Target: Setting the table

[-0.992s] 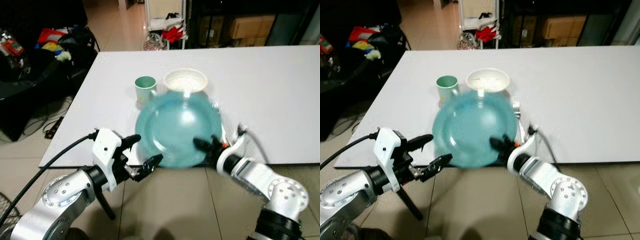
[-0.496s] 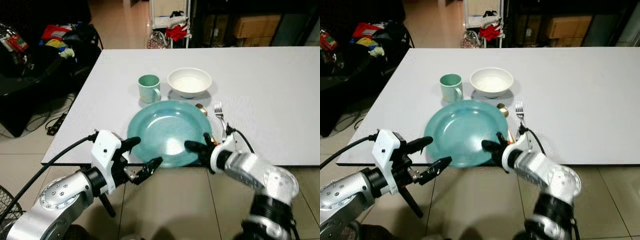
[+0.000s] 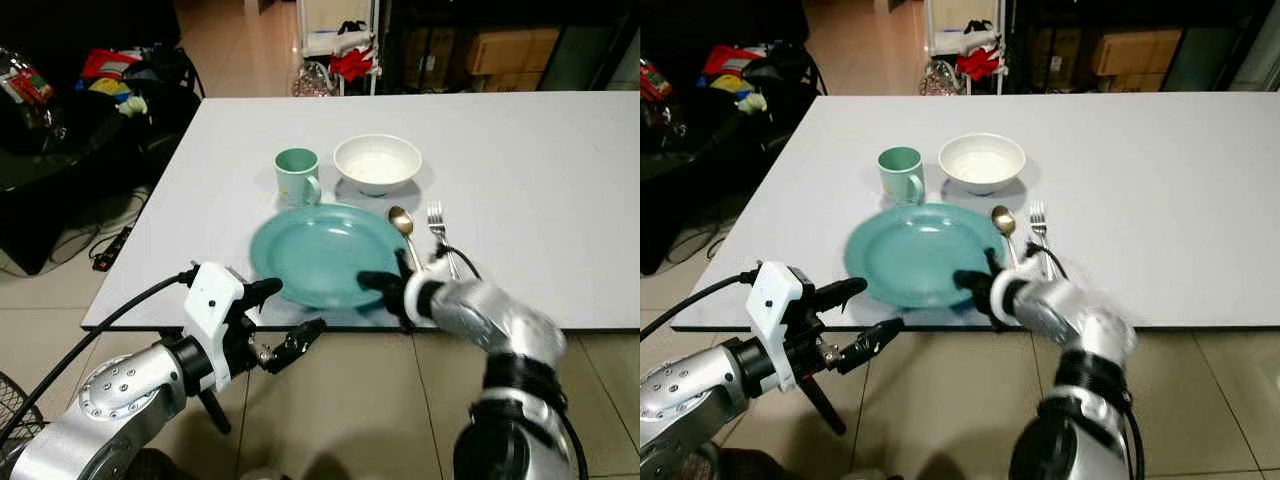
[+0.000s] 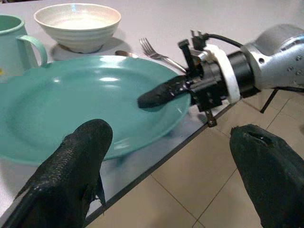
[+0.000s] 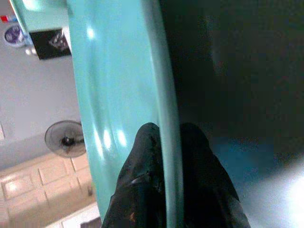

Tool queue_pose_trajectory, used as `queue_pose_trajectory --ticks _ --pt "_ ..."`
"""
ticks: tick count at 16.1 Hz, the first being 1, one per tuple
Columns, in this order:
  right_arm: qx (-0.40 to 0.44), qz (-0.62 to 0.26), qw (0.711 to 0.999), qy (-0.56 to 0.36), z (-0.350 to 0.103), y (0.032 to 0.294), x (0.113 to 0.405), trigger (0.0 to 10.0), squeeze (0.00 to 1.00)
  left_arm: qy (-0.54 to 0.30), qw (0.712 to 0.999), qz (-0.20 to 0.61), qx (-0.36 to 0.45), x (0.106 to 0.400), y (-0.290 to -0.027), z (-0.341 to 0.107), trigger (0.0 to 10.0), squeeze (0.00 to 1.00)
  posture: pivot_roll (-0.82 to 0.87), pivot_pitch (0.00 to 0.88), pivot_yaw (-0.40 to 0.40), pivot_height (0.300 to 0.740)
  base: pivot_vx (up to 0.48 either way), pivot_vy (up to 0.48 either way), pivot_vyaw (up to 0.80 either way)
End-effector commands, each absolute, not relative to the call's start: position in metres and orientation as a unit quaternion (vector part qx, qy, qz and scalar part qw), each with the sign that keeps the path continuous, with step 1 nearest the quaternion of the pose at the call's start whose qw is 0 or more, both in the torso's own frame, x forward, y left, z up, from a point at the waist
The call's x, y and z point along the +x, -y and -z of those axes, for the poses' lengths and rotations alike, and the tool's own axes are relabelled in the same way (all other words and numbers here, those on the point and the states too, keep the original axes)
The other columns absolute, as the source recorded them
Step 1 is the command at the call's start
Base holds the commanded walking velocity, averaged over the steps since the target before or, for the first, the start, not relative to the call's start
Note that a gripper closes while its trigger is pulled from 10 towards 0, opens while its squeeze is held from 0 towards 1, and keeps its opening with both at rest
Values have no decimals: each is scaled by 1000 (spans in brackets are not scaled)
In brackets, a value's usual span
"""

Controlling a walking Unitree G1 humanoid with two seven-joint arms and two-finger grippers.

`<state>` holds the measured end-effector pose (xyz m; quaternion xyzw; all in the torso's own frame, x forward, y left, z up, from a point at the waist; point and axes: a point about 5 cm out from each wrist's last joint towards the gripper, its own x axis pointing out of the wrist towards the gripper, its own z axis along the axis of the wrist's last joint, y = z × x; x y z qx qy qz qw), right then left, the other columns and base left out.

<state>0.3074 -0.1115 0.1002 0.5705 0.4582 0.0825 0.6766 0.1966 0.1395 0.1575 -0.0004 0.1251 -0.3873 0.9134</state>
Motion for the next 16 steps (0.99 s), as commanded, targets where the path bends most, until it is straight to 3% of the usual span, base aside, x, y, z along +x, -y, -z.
queue_pose_trajectory --ticks 1,2,3,4,5,9,16 --pt "569 -100 678 -454 -109 103 314 10000 204 -125 915 383 10 196 -140 -159 10000 0 29 0 30 740 0 0 0" --pt "557 -101 690 -452 -109 103 318 10000 580 -126 916 381 11 197 -141 -159 10000 0 30 0 29 740 0 0 0" --pt "545 -101 701 -448 -108 103 319 10000 800 -126 916 380 11 197 -141 -159 10000 0 32 0 26 740 0 0 0" --pt "530 -101 718 -440 -109 104 322 10000 941 -127 917 378 12 197 -141 -158 10000 0 33 0 25 740 0 0 0" --pt "520 -104 728 -435 -110 104 323 10000 1000 -127 917 377 12 196 -141 -158 10000 0 34 0 23 740 0 0 0" --pt "493 -113 762 -404 -117 106 328 10000 1000 -128 918 375 11 195 -142 -158 10000 0 32 0 23 740 0 0 0" --pt "489 -104 777 -382 -117 118 316 10000 1000 -126 915 383 12 197 -139 -158 10000 0 16 0 42 740 0 0 0"
